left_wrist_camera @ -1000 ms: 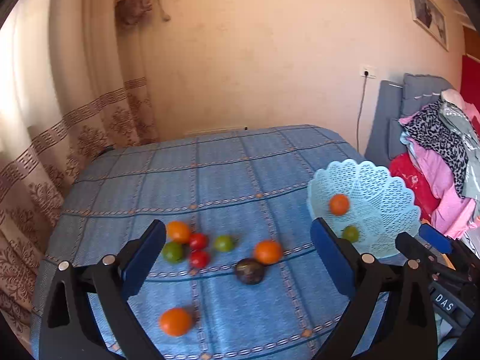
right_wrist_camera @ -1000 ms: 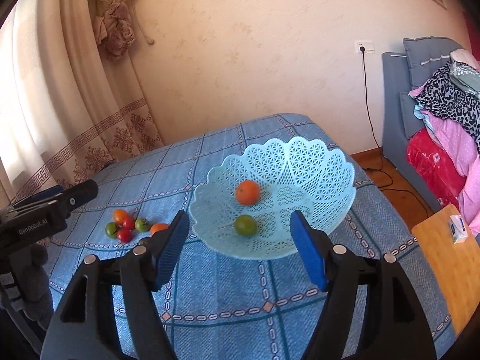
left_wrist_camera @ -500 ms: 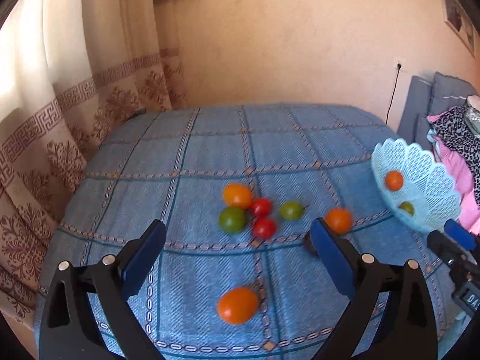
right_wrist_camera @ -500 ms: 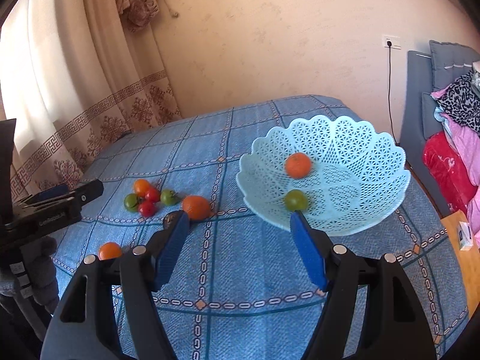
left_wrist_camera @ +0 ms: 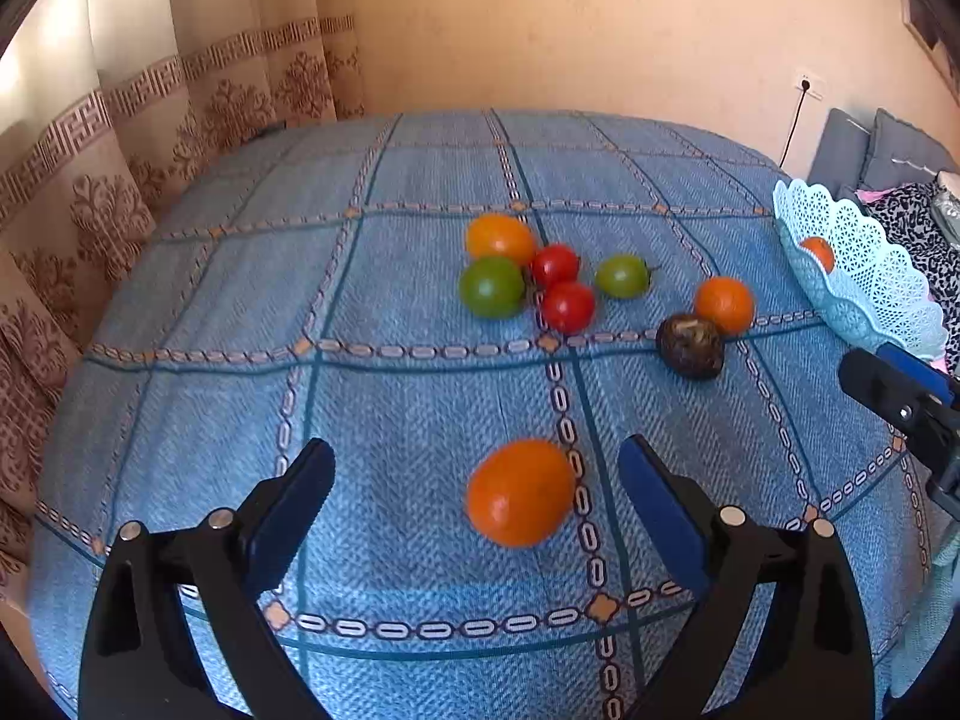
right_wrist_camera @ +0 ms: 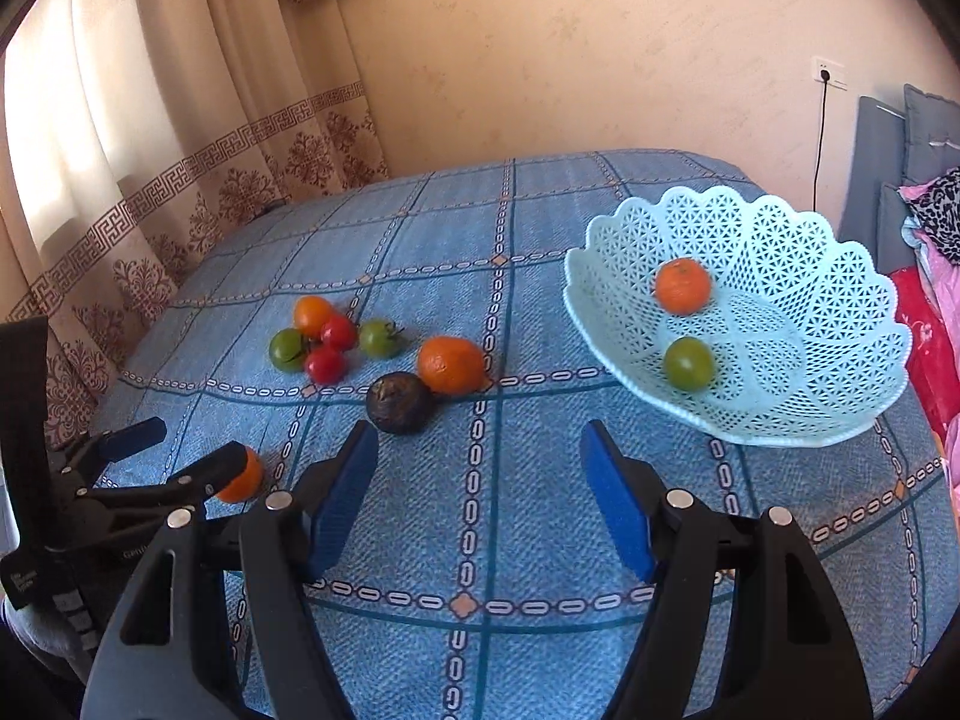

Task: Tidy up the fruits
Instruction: 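Grasp another orange with the left tool while the right tool returns to the fruit, then close the right tool on the dark brown round fruit, then carry orange and dark fruit into the basket and open both tools, then grasp a green tomato with the left tool while the right tool approaches a tangerine, then close the right tool on the small tangerine, then carry green tomato and tangerine into the basket and open both tools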

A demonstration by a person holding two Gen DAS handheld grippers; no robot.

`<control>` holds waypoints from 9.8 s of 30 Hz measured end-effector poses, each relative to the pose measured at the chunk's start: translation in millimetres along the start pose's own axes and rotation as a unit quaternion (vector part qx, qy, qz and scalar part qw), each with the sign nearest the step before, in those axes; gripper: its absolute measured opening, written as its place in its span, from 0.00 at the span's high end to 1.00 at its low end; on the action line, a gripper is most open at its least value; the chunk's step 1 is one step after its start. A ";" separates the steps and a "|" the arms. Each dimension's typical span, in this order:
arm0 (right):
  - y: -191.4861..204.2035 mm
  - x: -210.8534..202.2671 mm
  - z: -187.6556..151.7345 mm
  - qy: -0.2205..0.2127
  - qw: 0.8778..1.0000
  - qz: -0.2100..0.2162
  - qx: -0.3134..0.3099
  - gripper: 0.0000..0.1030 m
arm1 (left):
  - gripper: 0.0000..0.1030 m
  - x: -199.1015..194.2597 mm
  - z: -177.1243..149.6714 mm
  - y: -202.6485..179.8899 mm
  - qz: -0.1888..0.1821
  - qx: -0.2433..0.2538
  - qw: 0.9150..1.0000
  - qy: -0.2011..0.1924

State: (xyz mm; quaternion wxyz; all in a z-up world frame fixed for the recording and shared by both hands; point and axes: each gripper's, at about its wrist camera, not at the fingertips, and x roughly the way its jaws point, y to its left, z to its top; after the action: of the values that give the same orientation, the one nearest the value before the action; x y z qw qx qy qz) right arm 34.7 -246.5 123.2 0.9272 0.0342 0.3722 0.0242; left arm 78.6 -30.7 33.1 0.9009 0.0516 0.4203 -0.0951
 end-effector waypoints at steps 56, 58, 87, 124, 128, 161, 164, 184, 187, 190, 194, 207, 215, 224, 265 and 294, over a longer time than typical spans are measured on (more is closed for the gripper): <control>50.8 62.7 14.5 0.044 0.998 0.007 -0.050 0.58 | 0.61 -8.0 -9.9 16.7 -0.007 -0.035 0.999 -0.029; 47.4 55.3 15.6 0.038 0.998 0.010 -0.045 0.58 | 0.61 -10.6 -9.4 15.0 -0.005 -0.032 0.999 -0.031; -19.9 -32.6 26.4 -0.057 0.998 0.010 0.034 0.58 | 0.61 -54.6 41.3 -64.2 -0.042 0.041 0.994 -0.095; -159.3 -42.3 25.1 -0.081 0.984 -0.090 0.130 0.58 | 0.61 11.0 85.9 -222.7 -0.157 0.149 0.975 -0.048; -163.5 -45.2 24.5 -0.089 0.982 -0.090 0.141 0.56 | 0.55 15.6 86.3 -224.5 -0.160 0.150 0.975 -0.039; -110.7 -68.6 22.4 -0.118 0.983 -0.062 0.124 0.29 | 0.06 -26.0 101.9 -85.8 -0.060 0.019 0.994 -0.087; -96.1 -64.4 22.4 -0.110 0.986 -0.056 0.110 0.29 | 0.06 -26.2 101.5 -69.6 -0.041 0.013 0.995 -0.092; 7.2 2.7 9.8 -0.022 1.000 -0.005 0.004 0.29 | 0.14 43.2 77.7 18.7 0.020 -0.024 0.999 -0.037; 13.3 12.4 8.7 -0.009 1.000 -0.004 -0.005 0.29 | 0.24 55.9 74.5 22.2 0.004 -0.027 0.999 -0.021; 17.1 22.8 7.0 0.003 1.000 -0.004 -0.012 0.29 | 0.32 63.7 70.9 21.5 -0.007 -0.024 1.000 -0.014; 17.4 36.6 7.4 0.017 1.000 -0.006 -0.012 0.29 | 0.33 72.1 66.5 20.2 -0.018 -0.021 1.000 -0.007; 25.0 83.0 16.9 0.042 0.998 -0.029 -0.034 0.32 | 0.62 71.0 62.0 18.1 -0.065 -0.024 0.998 -0.013; 33.0 101.2 17.2 0.051 0.998 -0.023 -0.041 0.59 | 0.66 66.0 58.8 17.4 -0.078 -0.035 0.996 -0.017; 38.1 85.1 16.2 0.044 0.998 -0.036 -0.019 0.61 | 0.66 51.6 60.8 23.2 -0.089 -0.051 0.994 -0.030; 52.2 -16.8 40.4 -0.056 0.995 -0.066 0.041 0.61 | 0.66 -40.3 75.9 39.2 -0.300 -0.070 0.940 -0.148; -130.0 -16.4 45.2 -0.063 0.989 -0.078 0.109 0.61 | 0.66 -17.2 95.7 -123.1 -0.273 0.064 0.957 -0.074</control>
State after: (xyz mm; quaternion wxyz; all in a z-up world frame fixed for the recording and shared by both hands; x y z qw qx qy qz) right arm 56.8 -379.2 156.5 0.9385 0.1076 0.3153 -0.0907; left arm 112.9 -165.3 106.1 0.8640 -0.0150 0.3438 -0.3675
